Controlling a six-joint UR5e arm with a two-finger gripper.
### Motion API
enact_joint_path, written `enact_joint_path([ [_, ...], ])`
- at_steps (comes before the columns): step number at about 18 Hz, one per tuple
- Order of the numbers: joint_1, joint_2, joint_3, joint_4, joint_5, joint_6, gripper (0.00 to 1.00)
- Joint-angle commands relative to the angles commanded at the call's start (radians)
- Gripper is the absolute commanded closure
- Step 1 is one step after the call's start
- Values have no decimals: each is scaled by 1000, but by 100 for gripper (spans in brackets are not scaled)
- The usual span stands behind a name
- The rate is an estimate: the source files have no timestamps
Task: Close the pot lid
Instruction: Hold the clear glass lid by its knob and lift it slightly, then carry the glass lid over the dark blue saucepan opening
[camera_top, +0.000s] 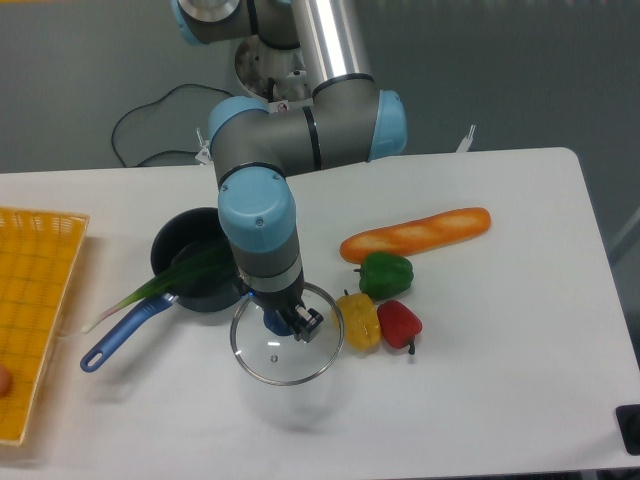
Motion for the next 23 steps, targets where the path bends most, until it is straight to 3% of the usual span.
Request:
enact_joint_path([
  [7,-3,3,-9,3,-3,-9,49],
  [14,0,66,-40,-6,-46,-64,49],
  [20,-8,107,-83,-6,-109,-75,49],
  [23,-11,140,-143,-3,-136,-95,49],
])
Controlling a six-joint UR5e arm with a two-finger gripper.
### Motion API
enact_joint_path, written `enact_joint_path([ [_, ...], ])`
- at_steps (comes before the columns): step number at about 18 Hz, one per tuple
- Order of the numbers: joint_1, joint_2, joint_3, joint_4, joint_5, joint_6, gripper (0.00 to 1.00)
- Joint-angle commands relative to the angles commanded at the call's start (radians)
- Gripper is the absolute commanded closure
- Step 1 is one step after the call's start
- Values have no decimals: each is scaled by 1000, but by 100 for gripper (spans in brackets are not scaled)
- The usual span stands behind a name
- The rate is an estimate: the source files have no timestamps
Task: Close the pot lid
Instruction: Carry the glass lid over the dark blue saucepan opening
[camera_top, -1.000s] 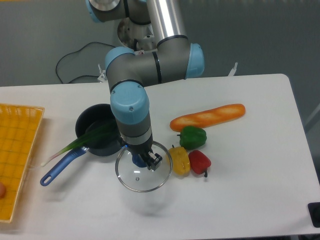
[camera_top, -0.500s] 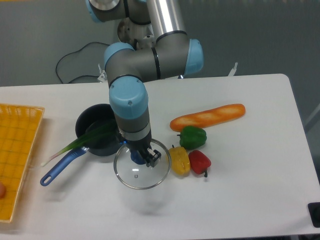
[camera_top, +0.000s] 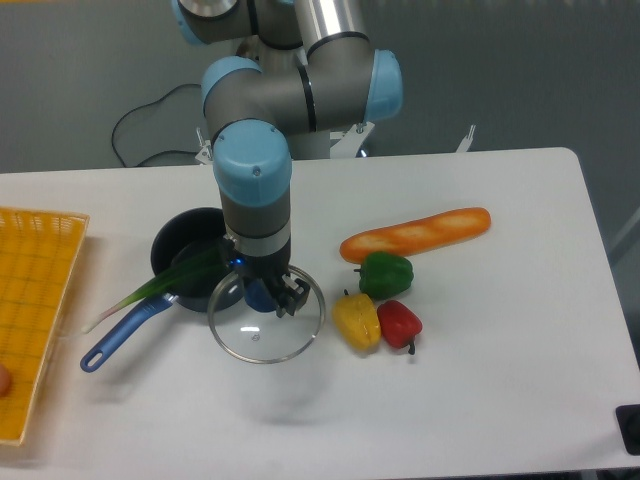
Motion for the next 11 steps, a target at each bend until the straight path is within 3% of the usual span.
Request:
enact_joint_path([
  [6,-9,29,-55,6,-116,-31,49],
  [11,-32,49,-66,-2,-155,-50,49],
])
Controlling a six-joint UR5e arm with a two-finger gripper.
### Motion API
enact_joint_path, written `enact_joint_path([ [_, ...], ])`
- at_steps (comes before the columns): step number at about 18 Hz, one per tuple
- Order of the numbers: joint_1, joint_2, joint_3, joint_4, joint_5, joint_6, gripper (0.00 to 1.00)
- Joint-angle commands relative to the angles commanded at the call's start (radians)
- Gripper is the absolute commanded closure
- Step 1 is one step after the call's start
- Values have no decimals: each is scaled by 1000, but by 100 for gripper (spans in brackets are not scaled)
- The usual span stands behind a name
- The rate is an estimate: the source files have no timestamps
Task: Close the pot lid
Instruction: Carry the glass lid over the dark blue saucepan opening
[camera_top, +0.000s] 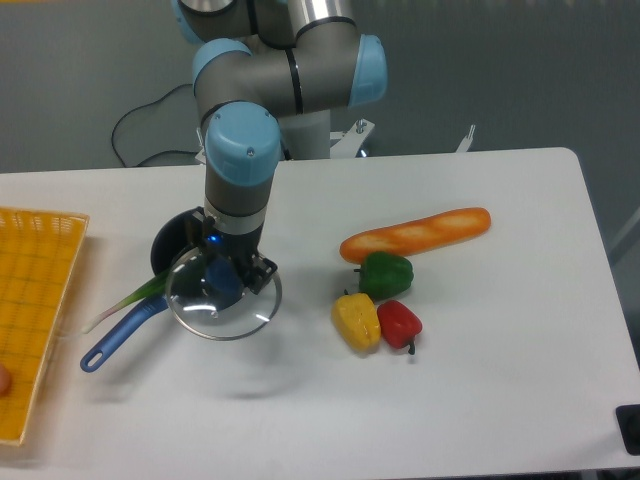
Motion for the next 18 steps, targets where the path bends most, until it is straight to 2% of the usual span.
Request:
enact_joint_path([
  [5,-23,8,-52,-8,2,-9,49],
  [8,-34,6,-54,-29,5,-9,49],
  [18,-61,15,-104,-34,12,-3,49],
])
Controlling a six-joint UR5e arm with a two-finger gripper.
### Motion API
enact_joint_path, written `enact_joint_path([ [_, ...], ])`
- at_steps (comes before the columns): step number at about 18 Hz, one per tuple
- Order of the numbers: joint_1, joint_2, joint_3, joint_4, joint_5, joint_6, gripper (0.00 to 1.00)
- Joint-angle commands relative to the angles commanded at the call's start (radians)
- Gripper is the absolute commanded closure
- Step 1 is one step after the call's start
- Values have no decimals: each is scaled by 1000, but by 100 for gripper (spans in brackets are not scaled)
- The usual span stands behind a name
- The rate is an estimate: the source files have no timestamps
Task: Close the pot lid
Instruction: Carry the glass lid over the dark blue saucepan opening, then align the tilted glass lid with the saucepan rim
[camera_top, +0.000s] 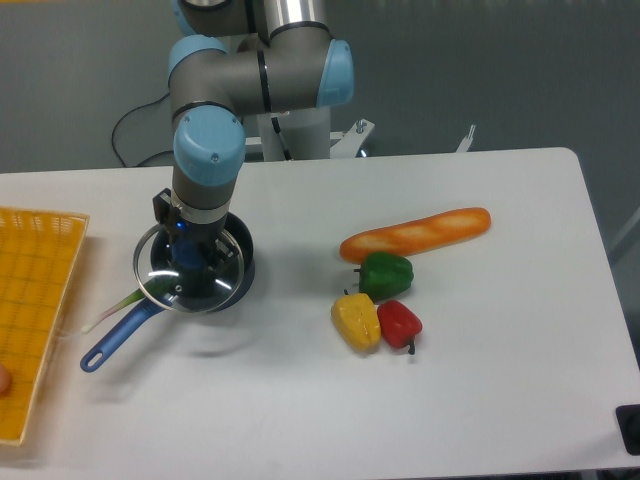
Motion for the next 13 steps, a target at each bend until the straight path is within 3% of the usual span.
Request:
enact_joint_path([
  [13,-20,28,5,-8,49,-5,49],
])
